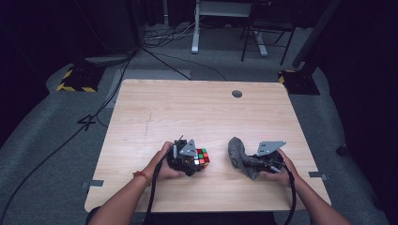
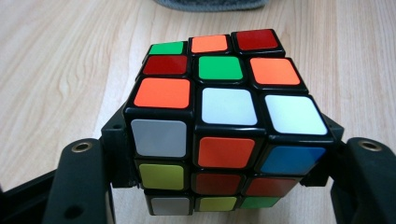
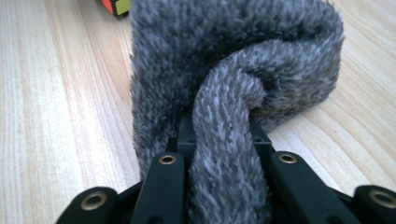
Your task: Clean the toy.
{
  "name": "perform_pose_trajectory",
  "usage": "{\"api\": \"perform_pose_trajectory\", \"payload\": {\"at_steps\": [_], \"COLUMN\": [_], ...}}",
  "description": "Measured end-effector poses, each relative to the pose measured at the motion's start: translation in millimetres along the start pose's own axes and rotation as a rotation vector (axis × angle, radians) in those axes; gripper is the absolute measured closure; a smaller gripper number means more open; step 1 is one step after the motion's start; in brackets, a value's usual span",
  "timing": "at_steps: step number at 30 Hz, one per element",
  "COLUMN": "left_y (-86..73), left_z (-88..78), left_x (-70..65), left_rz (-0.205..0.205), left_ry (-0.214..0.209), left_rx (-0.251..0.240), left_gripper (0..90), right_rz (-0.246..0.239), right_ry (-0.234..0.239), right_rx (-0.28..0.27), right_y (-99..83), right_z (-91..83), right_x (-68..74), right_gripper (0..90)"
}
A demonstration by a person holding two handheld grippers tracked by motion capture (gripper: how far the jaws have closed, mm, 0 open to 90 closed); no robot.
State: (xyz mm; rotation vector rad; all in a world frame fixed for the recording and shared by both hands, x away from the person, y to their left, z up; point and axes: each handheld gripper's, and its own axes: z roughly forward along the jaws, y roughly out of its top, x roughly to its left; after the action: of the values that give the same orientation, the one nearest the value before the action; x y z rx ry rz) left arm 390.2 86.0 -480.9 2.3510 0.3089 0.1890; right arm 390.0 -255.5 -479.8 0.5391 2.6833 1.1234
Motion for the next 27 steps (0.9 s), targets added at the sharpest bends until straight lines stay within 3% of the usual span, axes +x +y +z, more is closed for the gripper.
{"api": "perform_pose_trajectory", "payload": {"at_steps": [4, 7, 9, 15, 20, 27], "left_y": [-1.4, -4.1, -6.0, -6.4, -6.9, -4.1], "left_z": [2.2, 5.5, 8.0, 10.0, 10.6, 8.6], "left_x": [0.2, 0.7, 1.4, 1.7, 2.1, 0.1], "left_rz": [-0.004, -0.004, -0.023, -0.020, -0.028, -0.020], "left_ry": [-0.002, 0.006, -0.007, -0.019, -0.024, 0.007], "left_rx": [-0.010, 0.019, 0.011, 0.011, 0.013, 0.026], "left_gripper": [32.5, 32.1, 32.3, 32.5, 32.4, 28.8], "right_rz": [0.019, 0.035, 0.041, 0.067, 0.065, 0.048], "right_ry": [0.009, 0.019, 0.020, 0.037, 0.033, -0.002], "right_rx": [0.004, -0.001, -0.001, -0.009, -0.009, -0.004], "right_y": [-2.6, -4.7, -5.7, -8.8, -8.8, -6.6], "right_z": [2.8, 4.1, 5.1, 7.2, 7.3, 3.7], "right_x": [-2.3, -4.0, -5.1, -7.6, -7.4, -5.5], "right_gripper": [73.5, 73.0, 72.7, 72.3, 71.2, 63.0]}}
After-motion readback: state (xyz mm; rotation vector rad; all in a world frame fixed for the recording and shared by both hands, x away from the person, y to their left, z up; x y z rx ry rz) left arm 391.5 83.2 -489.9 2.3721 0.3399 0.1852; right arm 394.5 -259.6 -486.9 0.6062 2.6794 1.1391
